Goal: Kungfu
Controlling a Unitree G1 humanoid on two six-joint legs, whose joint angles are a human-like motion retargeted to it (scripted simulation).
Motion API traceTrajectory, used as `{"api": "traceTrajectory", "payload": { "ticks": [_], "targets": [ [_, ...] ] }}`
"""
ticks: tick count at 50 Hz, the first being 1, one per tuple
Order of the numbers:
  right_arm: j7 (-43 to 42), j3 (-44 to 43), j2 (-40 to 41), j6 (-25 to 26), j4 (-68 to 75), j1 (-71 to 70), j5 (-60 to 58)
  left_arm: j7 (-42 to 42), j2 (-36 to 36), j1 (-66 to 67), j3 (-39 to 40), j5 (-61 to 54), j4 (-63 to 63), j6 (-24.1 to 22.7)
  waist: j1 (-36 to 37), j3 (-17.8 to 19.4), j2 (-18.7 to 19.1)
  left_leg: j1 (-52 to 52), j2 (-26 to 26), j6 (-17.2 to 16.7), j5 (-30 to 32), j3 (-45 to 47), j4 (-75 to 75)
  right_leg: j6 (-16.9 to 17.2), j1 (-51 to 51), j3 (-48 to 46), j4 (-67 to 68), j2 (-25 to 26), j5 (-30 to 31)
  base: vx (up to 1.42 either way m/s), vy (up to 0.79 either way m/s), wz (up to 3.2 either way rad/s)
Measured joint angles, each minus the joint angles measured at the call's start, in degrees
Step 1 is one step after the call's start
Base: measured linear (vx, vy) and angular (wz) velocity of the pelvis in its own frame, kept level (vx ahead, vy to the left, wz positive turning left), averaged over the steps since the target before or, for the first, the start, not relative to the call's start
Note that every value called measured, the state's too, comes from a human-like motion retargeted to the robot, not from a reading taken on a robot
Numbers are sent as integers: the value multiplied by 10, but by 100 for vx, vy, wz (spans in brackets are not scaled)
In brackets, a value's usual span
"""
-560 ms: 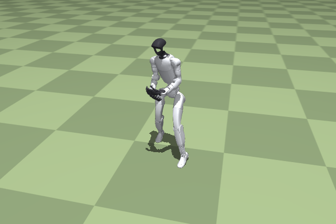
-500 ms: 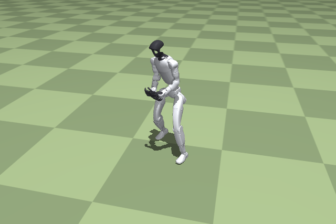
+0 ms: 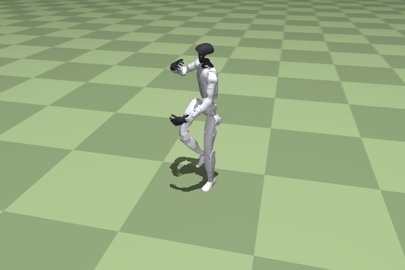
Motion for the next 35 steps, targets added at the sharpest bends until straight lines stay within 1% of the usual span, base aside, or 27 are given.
{"api": "traceTrajectory", "payload": {
  "ticks": [2, 4, 5, 7, 8, 10, 13, 15, 18, 20, 23, 28, 30, 33, 35],
  "targets": [
    [-40, -75, -22, 9, 21, -88, 9, -62, -36, 52, -41, 6, 35, 7, -11, -16, 5, 28, -20, 20, 8, 17, -44, 0, -51, -41, 133, -12, -61, 24, 6, 3],
    [-61, -142, -36, 39, 60, -149, 22, -123, -77, 105, -80, 30, 68, 15, -19, -34, 8, 34, -34, 36, 13, 16, -71, 0, -95, -73, 229, -7, -108, 22, -7, 37],
    [-66, -168, -42, 58, 80, -174, 33, -144, -95, 127, -95, 45, 84, 18, -23, -42, 9, 31, -37, 41, 15, 9, -78, 0, -112, -89, 266, -3, -128, 13, -13, 55],
    [-49, -207, -68, 53, 103, -211, 61, -155, -128, 160, -101, 60, 114, 19, -37, -45, 12, 18, -34, 40, 16, -12, -76, 0, -136, -118, 314, 10, -150, 7, -13, 57],
    [-49, -222, -82, 46, 114, -222, 57, -153, -143, 171, -99, 60, 125, 20, -42, -45, 13, 14, -31, 40, 16, -19, -73, 0, -146, -127, 330, 17, -159, 6, -9, 49],
    [-58, -242, -106, 29, 134, -233, 9, -146, -165, 183, -93, 48, 141, 23, -49, -48, 11, 11, -31, 40, 13, -22, -69, 0, -161, -136, 349, 28, -177, 7, -2, 42],
    [-124, -250, -132, 12, 146, -224, -73, -137, -174, 182, -76, 32, 140, 23, -46, -54, 3, 22, -38, 43, 11, -15, -74, 0, -172, -128, 354, 40, -194, 8, 0, 26],
    [-154, -247, -137, -7, 136, -209, -86, -127, -169, 174, -68, 39, 133, 17, -48, -54, 4, 32, -45, 47, 10, -17, -79, 0, -167, -118, 348, 35, -208, 8, 13, 32],
    [-167, -240, -126, -29, 117, -182, -45, -120, -147, 156, -68, 58, 118, 11, -56, -51, 2, 46, -66, 59, 8, -19, -86, -3, -150, -97, 323, 22, -216, 4, 12, 30],
    [-161, -237, -109, -27, 106, -164, -11, -109, -136, 146, -67, 60, 107, 9, -54, -49, -4, 57, -77, 62, 8, -12, -92, -12, -136, -85, 302, 13, -218, 0, 3, -10],
    [-138, -229, -62, -1, 92, -133, 28, -83, -133, 132, -62, 29, 95, 10, -54, -43, -13, 74, -93, 63, 9, 5, -103, -25, -110, -63, 257, 2, -213, -4, 8, -31],
    [-82, -194, 66, 36, 75, -52, 41, -7, -156, 88, -72, -79, 86, 11, -61, -18, -31, 99, -117, 58, 7, 38, -100, -38, -10, -44, 111, -33, -163, -12, 3, -26],
    [-65, -167, 128, 55, 82, -13, 43, 15, -171, 60, -80, -116, 79, 2, -64, -1, -46, 99, -126, 51, -3, 43, -75, -41, 33, -22, 31, -34, -144, -19, 2, -4],
    [-14, -118, 219, 95, 109, 46, 87, -1, -197, 16, -81, -142, 58, -12, -49, 22, -76, 58, -133, 32, -33, 58, 21, -48, 79, 48, -85, -24, -128, -25, 12, -40],
    [36, -84, 271, 138, 141, 85, 126, -25, -215, -11, -85, -150, 42, -20, -30, 32, -95, 21, -139, 27, -68, 76, 95, -68, 95, 95, -149, -25, -115, -29, 5, -61]
  ]
}}
